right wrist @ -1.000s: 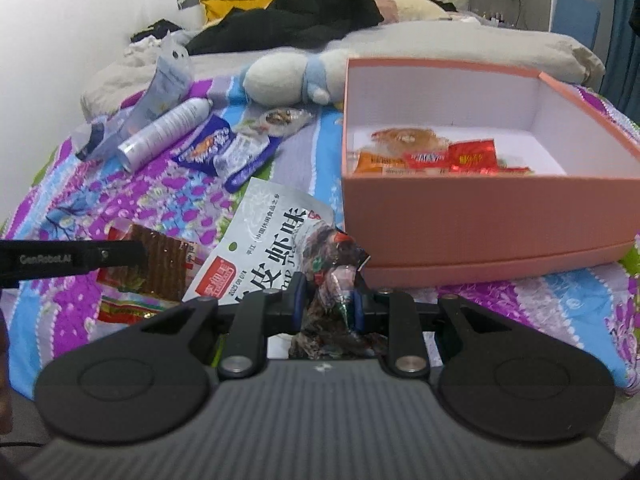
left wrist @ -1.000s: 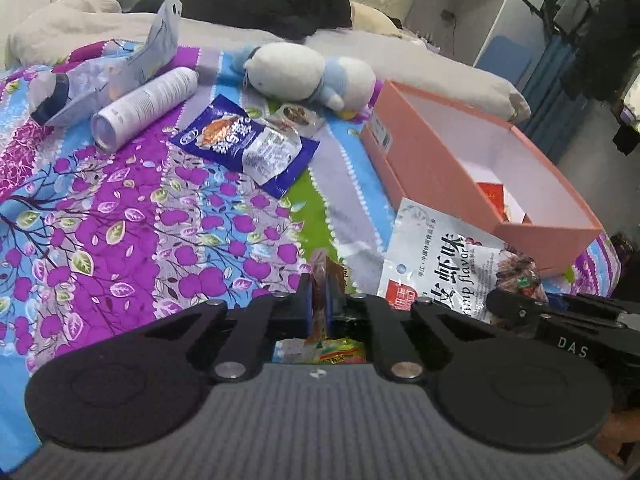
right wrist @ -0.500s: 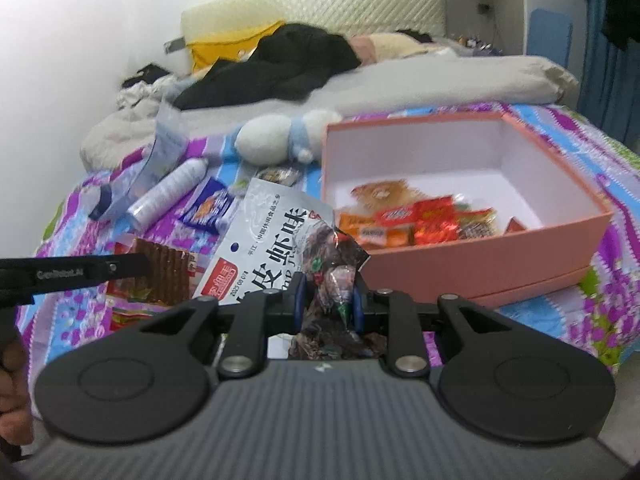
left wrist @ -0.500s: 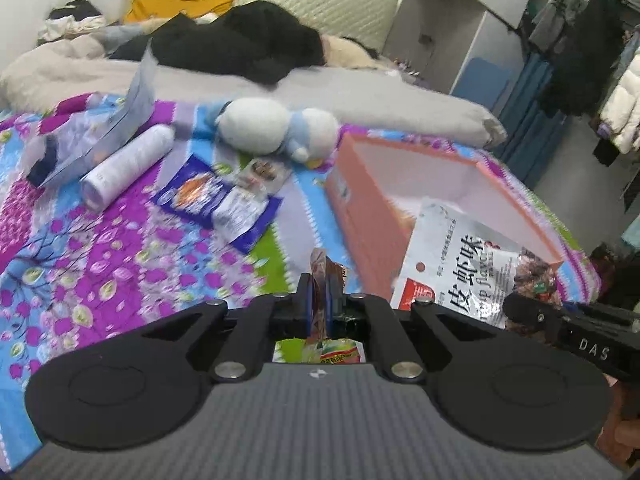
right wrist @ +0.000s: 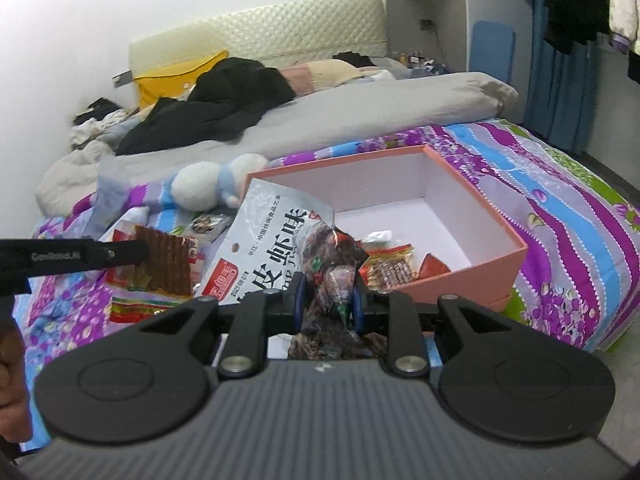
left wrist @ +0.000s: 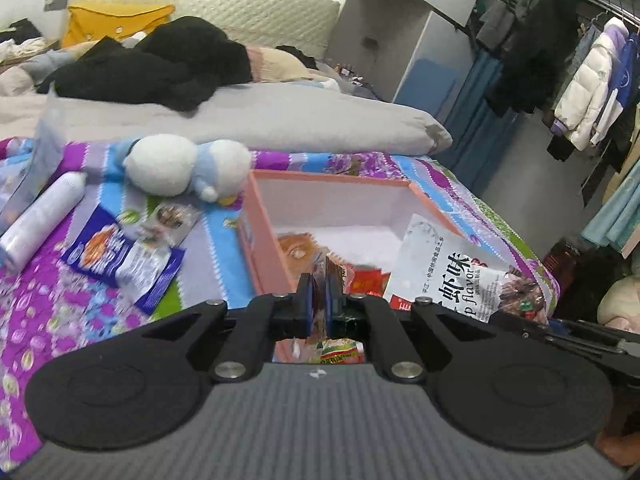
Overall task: Organize snacks
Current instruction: 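Lower both packs into the pink box and open both tools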
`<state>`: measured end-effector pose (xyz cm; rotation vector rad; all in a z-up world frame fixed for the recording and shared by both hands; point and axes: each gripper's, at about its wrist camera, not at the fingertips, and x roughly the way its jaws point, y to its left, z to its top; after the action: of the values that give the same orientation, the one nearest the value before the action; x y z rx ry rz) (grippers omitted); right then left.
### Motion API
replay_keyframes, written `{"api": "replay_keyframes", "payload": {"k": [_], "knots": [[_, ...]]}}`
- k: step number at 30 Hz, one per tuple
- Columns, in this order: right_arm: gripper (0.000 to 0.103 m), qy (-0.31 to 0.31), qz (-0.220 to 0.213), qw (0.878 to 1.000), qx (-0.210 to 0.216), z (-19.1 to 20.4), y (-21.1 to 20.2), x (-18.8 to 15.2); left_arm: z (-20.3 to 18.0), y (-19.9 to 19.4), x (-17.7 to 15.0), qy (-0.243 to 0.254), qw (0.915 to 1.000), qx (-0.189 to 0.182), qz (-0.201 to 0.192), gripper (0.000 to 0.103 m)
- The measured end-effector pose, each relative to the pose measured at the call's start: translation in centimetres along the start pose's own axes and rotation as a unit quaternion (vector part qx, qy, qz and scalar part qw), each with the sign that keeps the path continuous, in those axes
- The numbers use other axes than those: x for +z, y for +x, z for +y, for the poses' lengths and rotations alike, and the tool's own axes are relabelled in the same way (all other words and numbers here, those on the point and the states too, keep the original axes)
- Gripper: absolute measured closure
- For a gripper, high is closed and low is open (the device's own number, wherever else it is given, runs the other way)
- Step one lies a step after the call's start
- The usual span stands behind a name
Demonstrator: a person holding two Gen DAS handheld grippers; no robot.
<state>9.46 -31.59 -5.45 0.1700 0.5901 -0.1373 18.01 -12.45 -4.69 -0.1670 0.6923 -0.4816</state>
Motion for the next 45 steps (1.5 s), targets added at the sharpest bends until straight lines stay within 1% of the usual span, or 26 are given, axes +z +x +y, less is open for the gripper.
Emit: {"api": "replay_keyframes", "payload": {"k": [6,10,13,17,23,26,29,30,31,32,33,34,37,42,44,45], "knots": [[0.077,0.013,0.003,1.0,-0.003,-2.1,3.3,2.4,-1.4,4.2,3.8,0.008,0.9999,-0.004,0.006,0.096],[0.077,0.016,0.005,1.0,-0.006,-3.5,5.9,3.8,-2.2,7.7,5.5,0.014,0.9997,-0.008,0.016,0.096],[0.077,0.02,0.018,1.0,-0.008,-4.4,8.3,4.4,-2.4,11.1,6.0,0.019,0.999,-0.002,0.04,0.096],[0.077,0.025,0.04,0.999,-0.007,-5.6,11.6,4.3,-2.6,15.6,6.2,0.026,0.9971,0.002,0.071,0.096],[0.076,0.037,0.077,0.996,-0.004,-7.1,16.1,3.4,-2.1,20.6,5.9,0.034,0.9938,0.017,0.104,0.096],[0.076,0.041,0.09,0.995,-0.002,-7.5,17.7,3.0,-1.9,22.3,5.9,0.037,0.9925,0.021,0.115,0.095],[0.074,0.049,0.096,0.994,0.0,-7.7,18.5,2.9,-1.7,23.1,6.1,0.03,0.9922,0.03,0.117,0.093],[0.069,0.055,0.095,0.994,0.0,-7.9,18.7,2.9,-1.6,23.4,6.2,0.026,0.9925,0.034,0.115,0.085],[0.059,0.061,0.093,0.994,0.002,-8.0,18.7,3.0,-1.6,23.4,6.4,0.024,0.9924,0.038,0.115,0.073],[0.051,0.065,0.092,0.994,0.0,-8.1,18.8,3.0,-1.6,23.4,6.5,0.022,0.9925,0.041,0.113,0.066],[0.038,0.067,0.089,0.994,-0.003,-8.0,18.7,3.1,-1.7,23.2,6.6,0.021,0.9928,0.043,0.109,0.053],[0.033,0.067,0.085,0.994,-0.004,-8.1,18.6,3.2,-1.8,23.0,6.7,0.024,0.9933,0.042,0.105,0.051],[0.033,0.062,0.076,0.995,-0.001,-8.0,18.0,3.5,-2.2,22.1,7.0,0.036,0.9935,0.045,0.098,0.051],[0.033,0.063,0.061,0.996,0.005,-7.7,15.9,3.8,-2.5,19.2,7.3,0.031,0.9952,0.041,0.083,0.051],[0.033,0.062,0.052,0.997,0.007,-7.4,14.7,4.0,-2.5,17.5,7.4,0.022,0.9962,0.038,0.075,0.049],[0.033,0.061,0.048,0.997,0.009,-7.2,14.1,4.0,-2.4,16.7,7.4,0.014,0.9968,0.034,0.07,0.046]]}}
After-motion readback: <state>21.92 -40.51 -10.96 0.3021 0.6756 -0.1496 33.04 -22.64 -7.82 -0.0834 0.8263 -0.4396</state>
